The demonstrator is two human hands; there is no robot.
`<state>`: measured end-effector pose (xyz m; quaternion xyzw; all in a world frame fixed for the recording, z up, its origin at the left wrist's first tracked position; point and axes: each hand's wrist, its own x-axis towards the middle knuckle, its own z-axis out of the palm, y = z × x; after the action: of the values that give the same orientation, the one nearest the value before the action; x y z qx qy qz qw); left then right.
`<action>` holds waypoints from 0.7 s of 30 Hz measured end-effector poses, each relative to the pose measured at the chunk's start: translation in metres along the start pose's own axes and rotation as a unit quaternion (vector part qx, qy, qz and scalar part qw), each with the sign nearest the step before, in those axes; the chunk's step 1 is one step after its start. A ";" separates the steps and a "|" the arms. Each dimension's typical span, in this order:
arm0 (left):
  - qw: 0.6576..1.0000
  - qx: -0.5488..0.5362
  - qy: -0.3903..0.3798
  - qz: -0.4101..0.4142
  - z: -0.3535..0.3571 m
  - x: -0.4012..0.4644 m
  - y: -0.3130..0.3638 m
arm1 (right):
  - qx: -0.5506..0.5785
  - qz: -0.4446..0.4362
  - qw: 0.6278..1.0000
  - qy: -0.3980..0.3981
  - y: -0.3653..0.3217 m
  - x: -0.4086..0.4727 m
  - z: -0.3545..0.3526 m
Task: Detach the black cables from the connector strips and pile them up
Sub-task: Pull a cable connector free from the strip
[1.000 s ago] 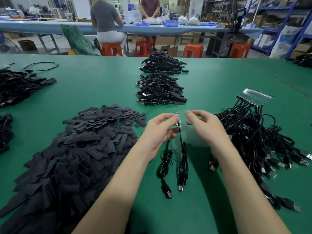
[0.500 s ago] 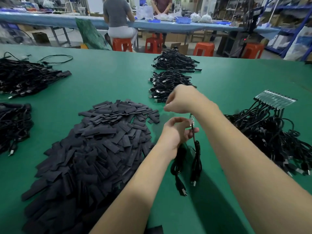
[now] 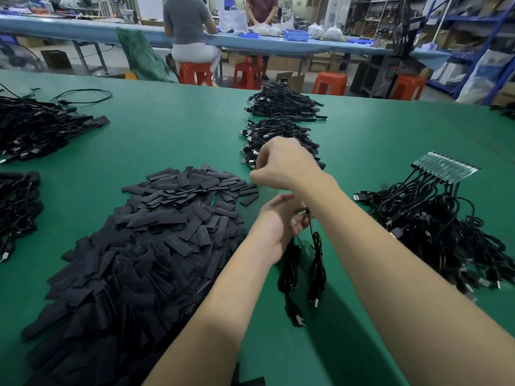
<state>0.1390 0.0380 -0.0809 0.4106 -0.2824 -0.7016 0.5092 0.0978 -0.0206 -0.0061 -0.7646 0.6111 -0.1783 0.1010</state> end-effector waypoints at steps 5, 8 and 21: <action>0.999 -0.044 0.001 -0.029 -0.003 0.006 0.003 | 0.251 0.040 0.952 0.172 0.061 -0.058 -0.017; 0.999 -0.026 -0.031 -0.037 -0.008 0.002 0.006 | 0.389 0.100 0.905 0.139 0.095 -0.086 -0.007; 0.996 0.061 -0.059 -0.023 -0.013 0.004 0.014 | 0.592 0.121 0.790 0.107 0.112 -0.108 0.012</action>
<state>0.1566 0.0298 -0.0769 0.4051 -0.3449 -0.7179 0.4489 -0.0185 0.0576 -0.0752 -0.4511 0.4805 -0.5721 0.4883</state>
